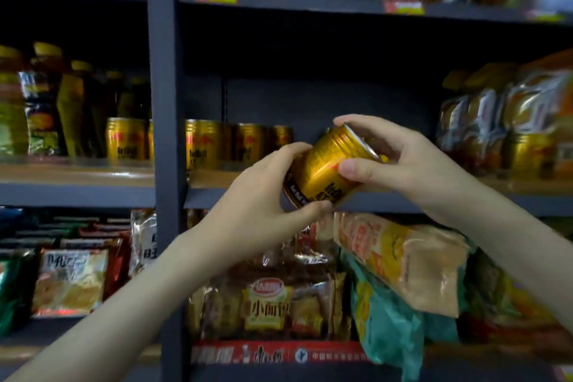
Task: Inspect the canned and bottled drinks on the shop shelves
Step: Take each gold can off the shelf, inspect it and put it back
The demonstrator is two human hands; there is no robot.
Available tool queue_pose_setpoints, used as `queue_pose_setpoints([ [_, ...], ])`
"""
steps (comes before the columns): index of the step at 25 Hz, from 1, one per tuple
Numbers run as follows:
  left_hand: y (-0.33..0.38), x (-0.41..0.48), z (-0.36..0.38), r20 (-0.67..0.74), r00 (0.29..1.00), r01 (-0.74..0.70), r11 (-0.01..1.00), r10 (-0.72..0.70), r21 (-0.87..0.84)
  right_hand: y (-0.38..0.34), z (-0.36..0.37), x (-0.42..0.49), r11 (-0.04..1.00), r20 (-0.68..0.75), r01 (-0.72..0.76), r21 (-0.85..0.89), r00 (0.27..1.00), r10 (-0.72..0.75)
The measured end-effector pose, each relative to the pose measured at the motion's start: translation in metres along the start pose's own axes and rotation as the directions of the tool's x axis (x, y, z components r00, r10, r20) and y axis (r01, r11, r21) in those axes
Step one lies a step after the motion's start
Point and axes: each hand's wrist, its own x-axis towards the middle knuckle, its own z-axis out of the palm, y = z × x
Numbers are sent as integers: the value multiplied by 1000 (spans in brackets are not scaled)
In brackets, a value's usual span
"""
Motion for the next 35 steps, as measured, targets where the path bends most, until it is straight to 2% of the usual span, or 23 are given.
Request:
queue_pose_setpoints([
  [4,-7,36,5,-59,998,28,999,-26,45,-4,-23,48,997,26,4,-81,1000,-2],
  [8,-35,49,7,-67,997,49,928,-26,368,9,-46,96,965,35,-71,-253,996,83],
  [10,-47,44,4,-102,994,8,892,43,453,21,-54,116,889,47,-105,-445,989,141],
  [12,-59,37,0,-120,988,-21,859,96,511,34,-58,133,752,89,-120,-648,969,231],
  [14,-68,31,-6,-120,986,-31,834,115,552,46,-55,145,613,120,-126,-780,931,345],
  [17,-77,25,-17,-137,975,-55,781,177,622,64,-53,158,497,117,-137,-857,887,446],
  [21,-88,19,-29,-198,927,-50,625,320,779,75,-53,167,418,69,-170,-892,863,501],
  [25,-103,20,-54,-306,909,124,517,284,847,75,-31,177,261,118,-4,-965,884,452],
  [27,-111,23,-64,-288,927,133,508,239,851,74,-14,184,214,229,160,-964,909,350],
  [28,-114,24,-68,-257,939,107,513,230,852,74,-5,189,152,304,272,-950,915,266],
  [29,-117,24,-69,-229,946,80,520,229,850,76,5,195,56,400,397,-916,897,189],
  [31,-121,24,-70,-213,947,56,530,240,846,86,23,214,-132,573,590,-796,806,150],
  [33,-125,23,-70,-230,939,56,544,256,837,102,35,234,-287,646,678,-677,734,211],
  [35,-129,23,-68,-252,930,56,576,267,816,115,48,250,-381,616,696,-609,717,326],
])
